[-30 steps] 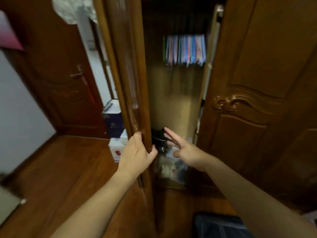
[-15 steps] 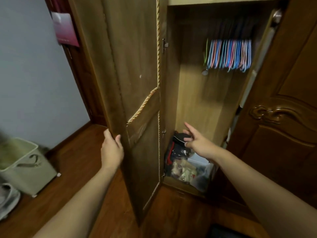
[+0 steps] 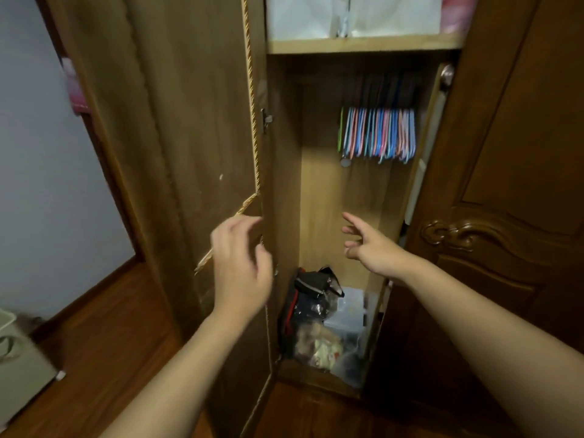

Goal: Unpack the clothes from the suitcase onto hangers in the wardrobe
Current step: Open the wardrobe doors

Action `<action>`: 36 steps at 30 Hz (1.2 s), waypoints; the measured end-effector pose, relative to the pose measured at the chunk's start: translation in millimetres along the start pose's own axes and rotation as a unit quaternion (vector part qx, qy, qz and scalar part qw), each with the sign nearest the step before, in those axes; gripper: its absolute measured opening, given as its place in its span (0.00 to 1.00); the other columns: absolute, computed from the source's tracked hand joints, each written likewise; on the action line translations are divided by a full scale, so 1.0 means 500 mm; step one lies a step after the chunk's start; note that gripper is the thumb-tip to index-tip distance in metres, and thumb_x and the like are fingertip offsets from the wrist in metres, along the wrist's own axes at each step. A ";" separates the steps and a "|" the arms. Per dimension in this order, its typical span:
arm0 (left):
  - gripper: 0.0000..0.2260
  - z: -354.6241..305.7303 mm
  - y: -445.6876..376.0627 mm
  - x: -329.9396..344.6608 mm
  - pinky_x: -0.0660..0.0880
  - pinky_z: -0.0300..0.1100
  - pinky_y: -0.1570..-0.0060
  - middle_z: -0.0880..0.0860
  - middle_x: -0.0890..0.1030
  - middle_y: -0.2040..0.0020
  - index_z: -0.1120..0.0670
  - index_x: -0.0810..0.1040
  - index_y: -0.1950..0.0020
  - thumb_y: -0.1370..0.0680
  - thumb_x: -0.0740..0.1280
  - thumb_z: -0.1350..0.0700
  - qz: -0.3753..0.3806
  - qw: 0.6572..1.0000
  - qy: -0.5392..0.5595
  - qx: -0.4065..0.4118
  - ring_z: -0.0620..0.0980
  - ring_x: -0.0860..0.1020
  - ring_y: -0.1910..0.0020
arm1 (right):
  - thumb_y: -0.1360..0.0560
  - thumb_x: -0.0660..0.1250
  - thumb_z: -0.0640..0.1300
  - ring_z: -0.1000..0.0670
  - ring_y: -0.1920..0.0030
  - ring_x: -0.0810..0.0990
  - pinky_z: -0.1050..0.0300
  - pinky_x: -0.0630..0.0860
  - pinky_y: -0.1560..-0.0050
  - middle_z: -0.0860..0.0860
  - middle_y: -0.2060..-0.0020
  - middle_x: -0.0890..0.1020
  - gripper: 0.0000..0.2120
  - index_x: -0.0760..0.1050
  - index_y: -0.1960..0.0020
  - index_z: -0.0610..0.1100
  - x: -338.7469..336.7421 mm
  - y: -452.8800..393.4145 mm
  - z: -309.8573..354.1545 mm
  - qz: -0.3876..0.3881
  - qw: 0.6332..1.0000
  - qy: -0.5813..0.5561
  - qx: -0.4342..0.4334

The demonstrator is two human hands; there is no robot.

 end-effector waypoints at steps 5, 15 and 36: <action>0.09 -0.058 -0.239 0.171 0.68 0.26 0.53 0.44 0.78 0.45 0.50 0.79 0.41 0.18 0.63 0.59 0.205 0.975 0.061 -0.062 0.35 0.74 0.50 | 0.22 0.67 0.34 0.48 0.28 0.69 0.54 0.70 0.31 0.50 0.22 0.62 0.40 0.52 0.19 0.55 -0.192 -0.066 0.071 -0.085 0.993 0.077 -0.028; 0.09 0.072 -0.503 0.565 0.75 0.44 0.59 0.59 0.83 0.52 0.58 0.80 0.47 0.16 0.61 0.56 0.287 0.909 0.190 -0.234 0.52 0.78 0.60 | 0.19 0.62 0.47 0.46 0.20 0.40 0.45 0.50 0.23 0.51 0.20 0.43 0.35 0.46 0.19 0.53 -0.442 -0.160 0.019 -0.365 0.857 0.364 0.017; 0.10 0.183 -0.728 0.875 0.76 0.45 0.54 0.60 0.82 0.47 0.62 0.78 0.42 0.17 0.61 0.59 0.186 0.884 0.225 -0.364 0.58 0.81 0.51 | 0.20 0.49 0.66 0.41 0.20 0.37 0.41 0.51 0.22 0.42 0.21 0.35 0.42 0.32 0.21 0.45 -0.564 -0.279 -0.033 -0.532 0.683 0.493 0.083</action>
Point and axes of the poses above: each hand's wrist, its own y-axis away from the middle knuckle, its own x-axis out of the palm, z = x × y, the point moved 6 cm from there along -y, towards the middle knuckle
